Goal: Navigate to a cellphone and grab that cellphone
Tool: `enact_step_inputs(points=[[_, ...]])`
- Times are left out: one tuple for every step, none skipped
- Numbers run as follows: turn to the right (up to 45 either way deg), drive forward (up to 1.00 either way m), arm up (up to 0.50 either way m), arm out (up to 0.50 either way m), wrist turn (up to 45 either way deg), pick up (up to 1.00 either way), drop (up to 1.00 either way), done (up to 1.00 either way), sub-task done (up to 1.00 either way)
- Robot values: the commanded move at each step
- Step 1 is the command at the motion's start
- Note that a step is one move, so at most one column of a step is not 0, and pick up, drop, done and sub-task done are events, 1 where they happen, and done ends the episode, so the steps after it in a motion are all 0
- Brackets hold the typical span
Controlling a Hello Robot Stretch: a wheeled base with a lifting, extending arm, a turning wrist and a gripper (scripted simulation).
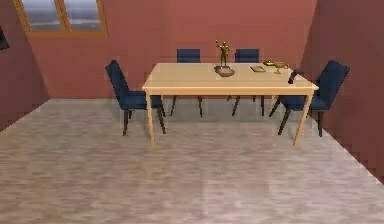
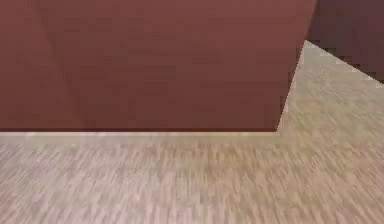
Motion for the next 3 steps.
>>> enact_step_inputs(points=[[-45.0,0.0,0.0,0.0,0.0,0.0,0.0,0.0,0.0],[-45.0,0.0,0.0,0.0,0.0,0.0,0.0,0.0,0.0],[-45.0,0.0,0.0,0.0,0.0,0.0,0.0,0.0,0.0]])
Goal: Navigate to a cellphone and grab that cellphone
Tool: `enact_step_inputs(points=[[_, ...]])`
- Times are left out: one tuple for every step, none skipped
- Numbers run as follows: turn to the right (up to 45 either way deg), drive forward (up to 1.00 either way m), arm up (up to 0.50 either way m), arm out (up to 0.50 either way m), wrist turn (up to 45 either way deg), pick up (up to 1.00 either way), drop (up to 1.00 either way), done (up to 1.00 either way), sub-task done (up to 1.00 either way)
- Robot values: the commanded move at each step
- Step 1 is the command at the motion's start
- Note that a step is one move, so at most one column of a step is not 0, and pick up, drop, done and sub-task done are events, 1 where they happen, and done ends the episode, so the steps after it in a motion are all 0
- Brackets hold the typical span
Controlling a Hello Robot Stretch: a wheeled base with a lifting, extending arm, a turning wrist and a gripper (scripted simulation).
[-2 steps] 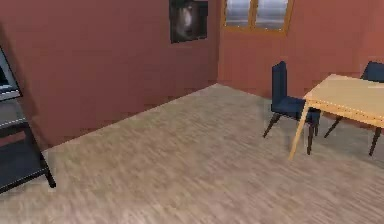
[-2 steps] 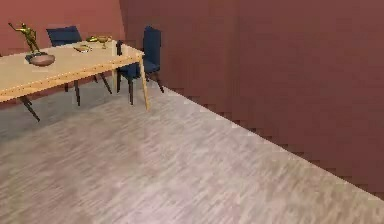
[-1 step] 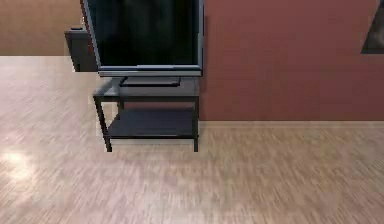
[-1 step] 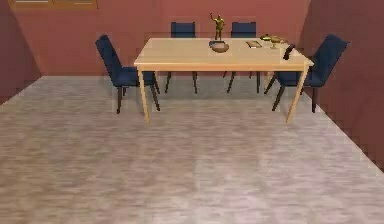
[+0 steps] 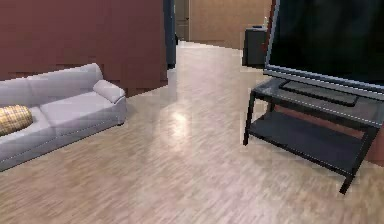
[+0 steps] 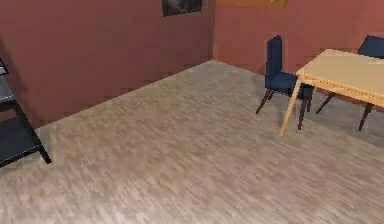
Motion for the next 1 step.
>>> enact_step_inputs(points=[[0.0,1.0,0.0,0.0,0.0,0.0,0.0,0.0,0.0]])
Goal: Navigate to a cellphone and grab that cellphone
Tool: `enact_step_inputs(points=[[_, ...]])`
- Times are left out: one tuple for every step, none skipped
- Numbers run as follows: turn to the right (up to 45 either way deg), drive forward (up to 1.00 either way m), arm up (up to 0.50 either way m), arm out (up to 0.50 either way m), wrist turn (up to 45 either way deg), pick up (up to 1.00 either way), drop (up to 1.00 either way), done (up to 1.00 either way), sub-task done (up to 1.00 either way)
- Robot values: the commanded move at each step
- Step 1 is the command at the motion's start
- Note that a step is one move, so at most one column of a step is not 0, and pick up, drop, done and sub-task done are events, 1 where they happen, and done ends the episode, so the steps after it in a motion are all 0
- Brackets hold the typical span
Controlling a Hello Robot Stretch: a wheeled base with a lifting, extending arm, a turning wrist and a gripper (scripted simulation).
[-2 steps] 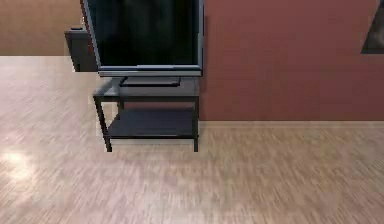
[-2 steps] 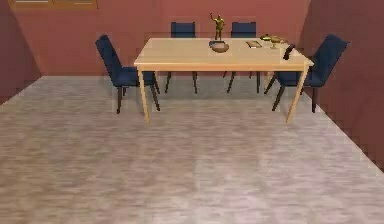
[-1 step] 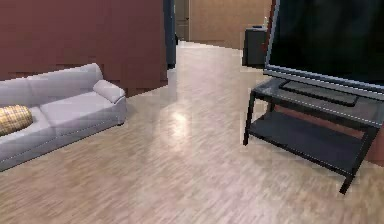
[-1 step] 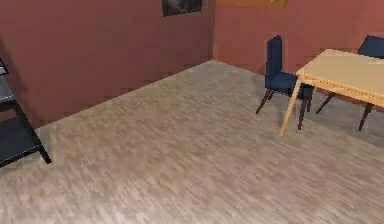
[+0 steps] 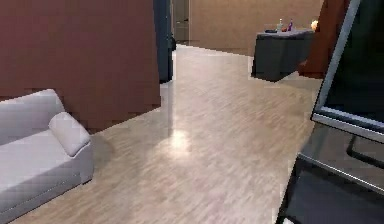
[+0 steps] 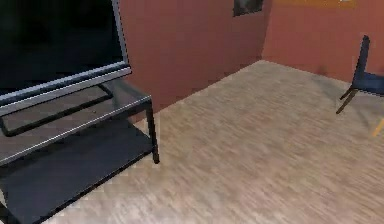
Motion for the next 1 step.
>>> enact_step_inputs(points=[[-6.0,0.0,0.0,0.0,0.0,0.0,0.0,0.0,0.0]])
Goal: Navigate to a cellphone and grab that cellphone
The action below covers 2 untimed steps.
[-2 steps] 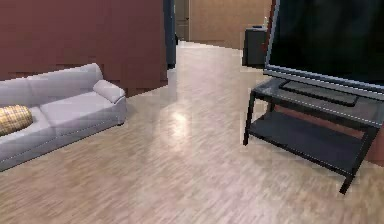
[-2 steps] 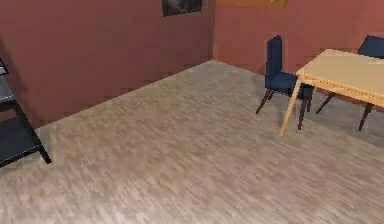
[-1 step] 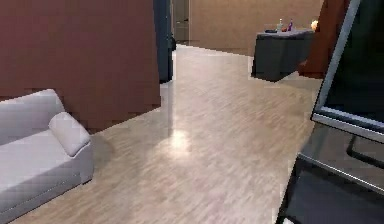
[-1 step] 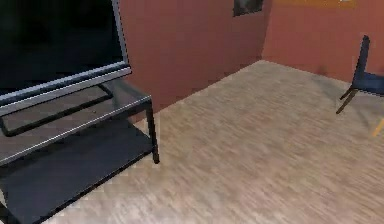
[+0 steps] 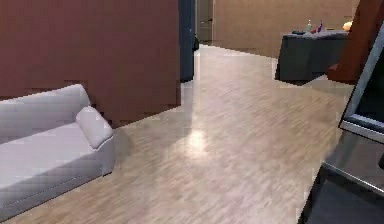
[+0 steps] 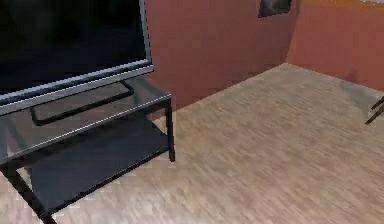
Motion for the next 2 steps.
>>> enact_step_inputs(points=[[0.0,0.7,0.0,0.0,0.0,0.0,0.0,0.0,0.0],[6.0,0.0,0.0,0.0,0.0,0.0,0.0,0.0,0.0]])
